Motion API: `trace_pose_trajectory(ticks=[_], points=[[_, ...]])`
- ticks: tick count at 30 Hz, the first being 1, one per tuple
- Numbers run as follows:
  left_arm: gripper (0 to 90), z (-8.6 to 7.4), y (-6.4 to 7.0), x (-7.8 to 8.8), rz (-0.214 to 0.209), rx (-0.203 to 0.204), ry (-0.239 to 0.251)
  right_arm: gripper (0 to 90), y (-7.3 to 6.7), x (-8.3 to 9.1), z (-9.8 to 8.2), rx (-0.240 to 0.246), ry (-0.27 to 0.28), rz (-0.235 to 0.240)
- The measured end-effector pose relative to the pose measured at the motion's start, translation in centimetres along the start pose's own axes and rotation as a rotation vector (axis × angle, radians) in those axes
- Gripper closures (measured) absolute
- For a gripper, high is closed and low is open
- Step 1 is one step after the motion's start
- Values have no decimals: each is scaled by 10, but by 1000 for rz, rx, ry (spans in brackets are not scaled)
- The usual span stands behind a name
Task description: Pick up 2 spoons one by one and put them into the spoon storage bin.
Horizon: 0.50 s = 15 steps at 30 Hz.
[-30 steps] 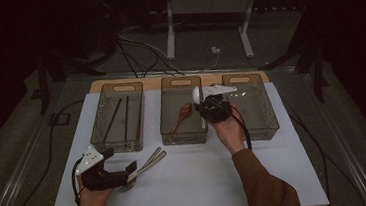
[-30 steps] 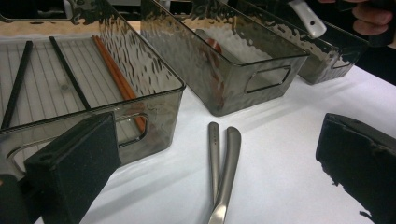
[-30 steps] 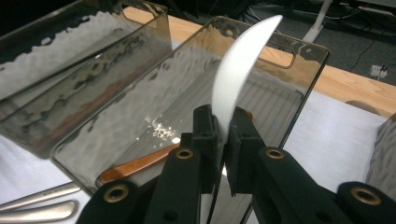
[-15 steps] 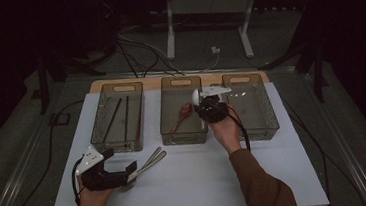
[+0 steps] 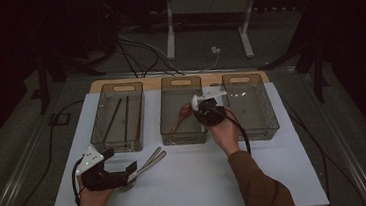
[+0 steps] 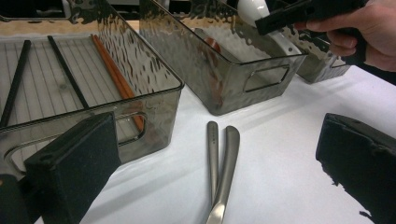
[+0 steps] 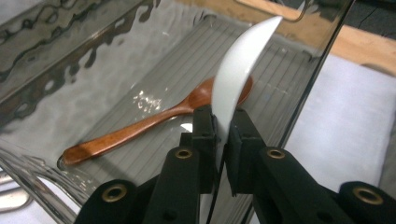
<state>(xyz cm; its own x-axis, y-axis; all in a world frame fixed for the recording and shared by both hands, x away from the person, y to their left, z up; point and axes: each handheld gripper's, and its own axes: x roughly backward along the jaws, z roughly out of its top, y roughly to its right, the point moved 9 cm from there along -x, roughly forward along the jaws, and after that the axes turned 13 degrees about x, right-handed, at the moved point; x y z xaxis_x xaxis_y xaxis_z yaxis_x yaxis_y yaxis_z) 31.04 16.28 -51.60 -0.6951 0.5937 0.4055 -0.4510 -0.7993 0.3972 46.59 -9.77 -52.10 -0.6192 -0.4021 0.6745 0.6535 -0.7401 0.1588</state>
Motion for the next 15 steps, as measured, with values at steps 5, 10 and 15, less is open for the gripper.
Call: trace_pose_trajectory(ticks=[5,10,15], points=[[7,0,0,0,1,0,0,834,-2,-4,-3,1,-18,3],[7,0,0,0,0,-2,-2,828,-5,-8,-7,0,-47,13],[6,-1,0,0,0,1,-3,827,-8,-8,-7,7,-45,23]])
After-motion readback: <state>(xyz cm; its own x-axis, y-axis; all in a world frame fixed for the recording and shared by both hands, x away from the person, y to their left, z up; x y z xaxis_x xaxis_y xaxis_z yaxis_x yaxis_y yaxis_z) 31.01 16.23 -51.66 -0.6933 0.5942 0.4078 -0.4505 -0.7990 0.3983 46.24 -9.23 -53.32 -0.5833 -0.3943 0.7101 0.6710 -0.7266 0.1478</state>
